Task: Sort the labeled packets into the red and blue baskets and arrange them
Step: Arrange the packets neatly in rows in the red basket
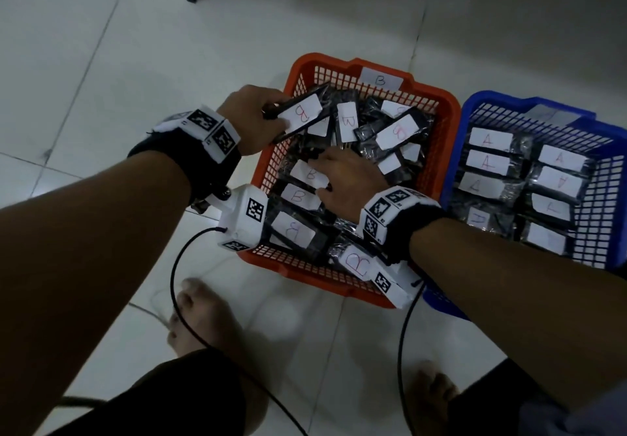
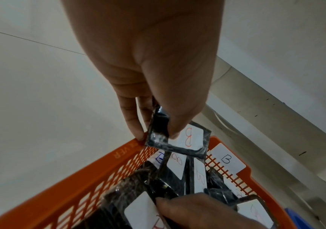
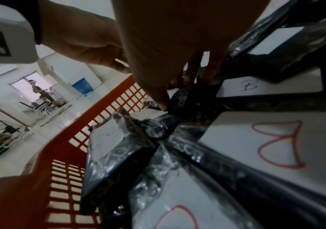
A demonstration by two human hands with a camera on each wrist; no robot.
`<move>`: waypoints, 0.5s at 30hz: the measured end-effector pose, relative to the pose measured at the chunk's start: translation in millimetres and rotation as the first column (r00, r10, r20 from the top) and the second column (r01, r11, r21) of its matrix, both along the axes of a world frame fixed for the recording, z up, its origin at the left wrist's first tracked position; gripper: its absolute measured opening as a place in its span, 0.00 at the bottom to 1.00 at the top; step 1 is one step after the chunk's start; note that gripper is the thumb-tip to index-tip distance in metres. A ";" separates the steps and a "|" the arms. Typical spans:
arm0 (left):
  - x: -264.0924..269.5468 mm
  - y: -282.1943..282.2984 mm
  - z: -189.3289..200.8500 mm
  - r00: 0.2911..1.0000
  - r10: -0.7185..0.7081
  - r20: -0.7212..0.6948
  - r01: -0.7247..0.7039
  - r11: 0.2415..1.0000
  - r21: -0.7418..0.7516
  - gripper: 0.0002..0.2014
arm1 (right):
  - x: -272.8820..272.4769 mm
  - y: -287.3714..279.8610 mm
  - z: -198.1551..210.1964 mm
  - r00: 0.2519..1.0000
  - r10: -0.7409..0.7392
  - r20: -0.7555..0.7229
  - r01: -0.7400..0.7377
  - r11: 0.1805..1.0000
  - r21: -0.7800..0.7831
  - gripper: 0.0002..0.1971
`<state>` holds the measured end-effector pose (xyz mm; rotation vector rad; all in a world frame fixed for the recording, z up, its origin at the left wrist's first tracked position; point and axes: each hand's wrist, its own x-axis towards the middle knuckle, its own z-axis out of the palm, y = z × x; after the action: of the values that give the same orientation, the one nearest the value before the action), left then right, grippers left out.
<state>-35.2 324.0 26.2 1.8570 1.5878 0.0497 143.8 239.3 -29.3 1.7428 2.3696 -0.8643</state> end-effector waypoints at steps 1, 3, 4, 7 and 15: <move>0.1 -0.6 0.3 1.000 0.001 0.003 -0.001 1.000 0.000 0.17 | -0.9 0.3 1.3 1.000 0.002 -0.009 -0.002 1.000 -0.009 0.27; 0.9 -2.5 0.8 1.000 -0.008 0.009 0.008 1.000 -0.003 0.18 | -2.5 -3.8 3.3 0.999 0.005 -0.046 -0.002 0.997 0.071 0.24; 1.7 -3.6 0.8 1.000 -0.017 0.010 0.017 1.000 -0.004 0.18 | -2.5 -7.5 3.6 0.996 -0.010 -0.086 0.022 0.989 0.149 0.21; 2.3 -7.0 2.1 1.000 -0.031 0.001 0.031 1.000 -0.002 0.18 | -5.1 -17.2 15.3 0.987 -0.052 -0.150 0.069 0.992 0.107 0.17; 2.2 -14.3 4.2 1.000 -0.015 0.003 0.015 1.000 -0.025 0.18 | -16.5 -33.7 20.9 0.985 0.155 -0.069 -0.168 0.953 -0.252 0.31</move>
<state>-33.0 309.7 30.4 1.8487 1.5650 0.0259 127.3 205.7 -8.4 1.4253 2.2673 -1.1401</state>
